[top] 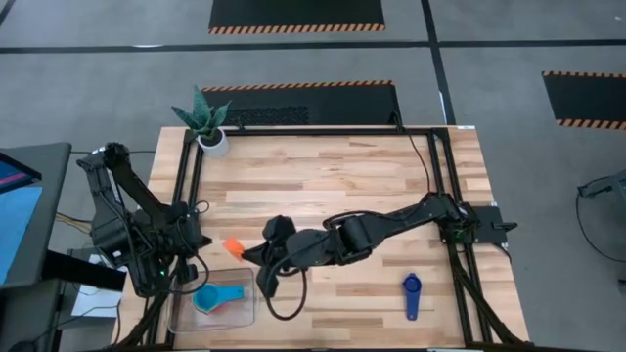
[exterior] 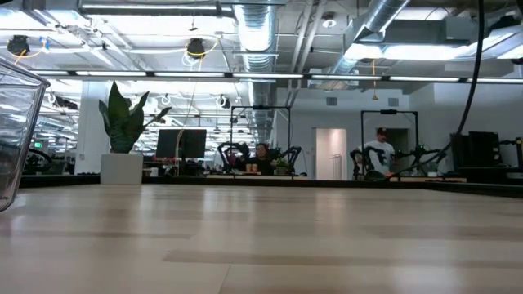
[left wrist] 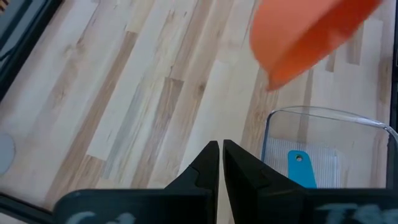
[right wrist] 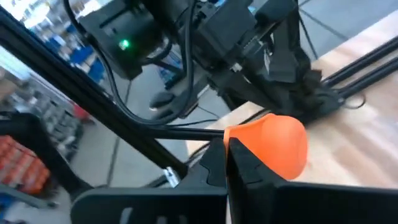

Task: Nest measuring cups in basket
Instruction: Stack the orange measuring cup on top of the light blue measuring cup in the transparent bin

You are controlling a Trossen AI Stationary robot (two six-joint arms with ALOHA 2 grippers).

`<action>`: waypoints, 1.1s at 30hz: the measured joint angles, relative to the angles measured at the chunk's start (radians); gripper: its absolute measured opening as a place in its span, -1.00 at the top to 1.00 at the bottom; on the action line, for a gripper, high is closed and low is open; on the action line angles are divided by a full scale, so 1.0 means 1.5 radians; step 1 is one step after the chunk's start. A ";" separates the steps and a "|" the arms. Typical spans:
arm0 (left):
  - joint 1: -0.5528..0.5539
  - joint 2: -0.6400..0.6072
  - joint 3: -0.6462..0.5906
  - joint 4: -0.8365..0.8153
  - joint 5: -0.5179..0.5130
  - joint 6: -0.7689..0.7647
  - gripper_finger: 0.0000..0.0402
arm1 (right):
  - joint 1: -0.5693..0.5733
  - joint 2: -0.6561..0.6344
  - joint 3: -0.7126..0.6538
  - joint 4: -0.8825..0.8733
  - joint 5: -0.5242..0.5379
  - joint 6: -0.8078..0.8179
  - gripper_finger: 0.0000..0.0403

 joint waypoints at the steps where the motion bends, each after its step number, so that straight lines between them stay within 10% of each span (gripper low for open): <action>1: 0.000 0.000 0.000 0.000 0.000 0.000 0.95 | 0.001 0.001 0.000 0.003 -0.006 0.016 0.98; 33: 0.000 0.000 0.000 -0.012 -0.024 0.034 0.95 | 0.015 0.011 -0.553 0.885 -0.025 0.474 0.98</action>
